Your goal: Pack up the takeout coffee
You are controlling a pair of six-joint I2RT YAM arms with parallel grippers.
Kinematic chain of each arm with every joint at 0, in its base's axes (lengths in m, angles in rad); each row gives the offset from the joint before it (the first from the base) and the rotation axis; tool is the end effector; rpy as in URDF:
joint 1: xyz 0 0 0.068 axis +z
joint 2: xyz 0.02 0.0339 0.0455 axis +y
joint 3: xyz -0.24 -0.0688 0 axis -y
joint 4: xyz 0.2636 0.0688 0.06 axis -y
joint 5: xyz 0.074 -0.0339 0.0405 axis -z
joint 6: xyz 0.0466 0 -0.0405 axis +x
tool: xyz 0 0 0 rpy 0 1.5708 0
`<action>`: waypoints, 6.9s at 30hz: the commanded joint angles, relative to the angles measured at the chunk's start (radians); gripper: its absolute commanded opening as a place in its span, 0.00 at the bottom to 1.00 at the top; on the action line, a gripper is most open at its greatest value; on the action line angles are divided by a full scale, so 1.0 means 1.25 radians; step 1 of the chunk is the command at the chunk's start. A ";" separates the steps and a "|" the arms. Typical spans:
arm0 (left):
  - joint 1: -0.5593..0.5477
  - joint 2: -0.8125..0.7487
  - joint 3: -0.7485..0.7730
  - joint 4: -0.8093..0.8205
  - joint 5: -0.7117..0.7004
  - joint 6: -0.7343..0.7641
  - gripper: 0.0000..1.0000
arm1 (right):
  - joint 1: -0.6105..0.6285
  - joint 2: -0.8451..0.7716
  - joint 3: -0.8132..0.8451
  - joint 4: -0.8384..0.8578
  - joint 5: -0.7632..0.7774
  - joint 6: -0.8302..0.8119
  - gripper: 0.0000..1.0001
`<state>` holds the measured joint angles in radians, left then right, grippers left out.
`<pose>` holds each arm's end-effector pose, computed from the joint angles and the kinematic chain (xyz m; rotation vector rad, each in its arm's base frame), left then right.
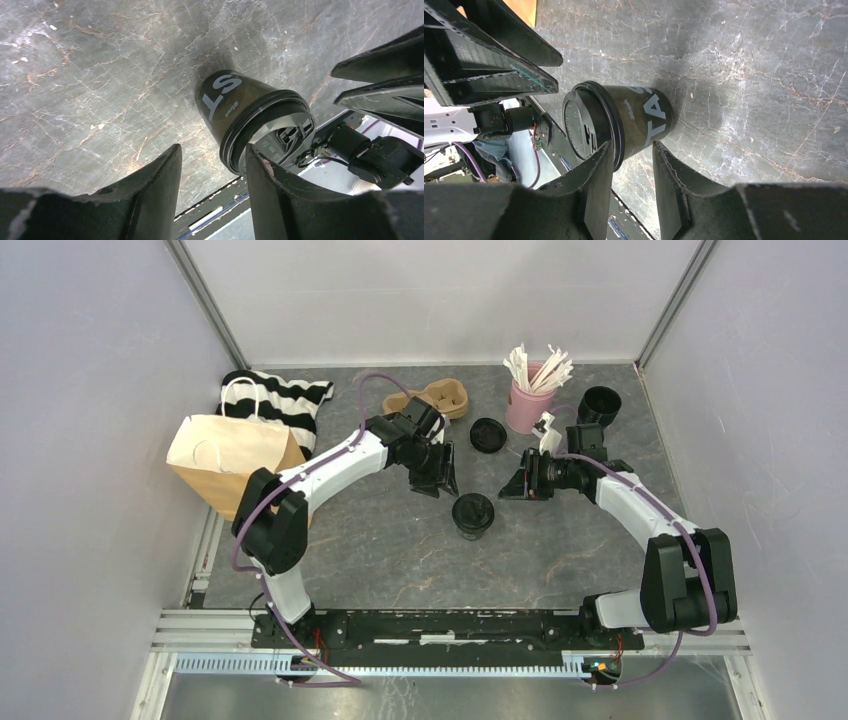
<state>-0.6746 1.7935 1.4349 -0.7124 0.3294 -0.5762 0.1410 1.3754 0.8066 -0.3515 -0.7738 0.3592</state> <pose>0.3010 -0.2600 0.2076 0.2580 2.8084 -0.8007 0.2853 0.0734 0.1721 -0.0680 2.4775 1.1742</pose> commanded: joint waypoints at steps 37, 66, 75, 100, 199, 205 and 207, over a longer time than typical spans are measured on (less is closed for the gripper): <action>0.044 -0.016 -0.086 0.090 0.154 -0.011 0.53 | 0.005 -0.031 -0.119 0.107 -0.089 0.052 0.44; -0.008 0.010 -0.128 0.053 0.059 0.022 0.52 | 0.026 0.006 -0.154 0.092 0.016 0.019 0.43; -0.018 0.034 -0.211 0.062 -0.039 0.062 0.49 | 0.025 0.034 -0.220 0.098 0.100 -0.026 0.44; 0.045 -0.051 -0.034 -0.020 0.050 0.028 0.59 | 0.012 -0.016 -0.001 -0.054 -0.015 -0.052 0.49; -0.037 -0.021 -0.263 0.200 0.146 -0.002 0.52 | 0.016 0.064 -0.180 0.184 -0.093 -0.025 0.52; -0.037 -0.032 -0.292 0.211 0.121 0.004 0.51 | -0.002 0.068 -0.193 0.176 -0.123 -0.019 0.52; -0.036 -0.068 -0.280 0.218 0.143 -0.010 0.59 | -0.002 0.029 -0.160 0.150 -0.141 -0.020 0.56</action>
<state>-0.7155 1.7233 1.1141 -0.4099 0.6205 -0.6060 0.1383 1.4403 0.5972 -0.1005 -1.0306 0.3916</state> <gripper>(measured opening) 0.537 0.532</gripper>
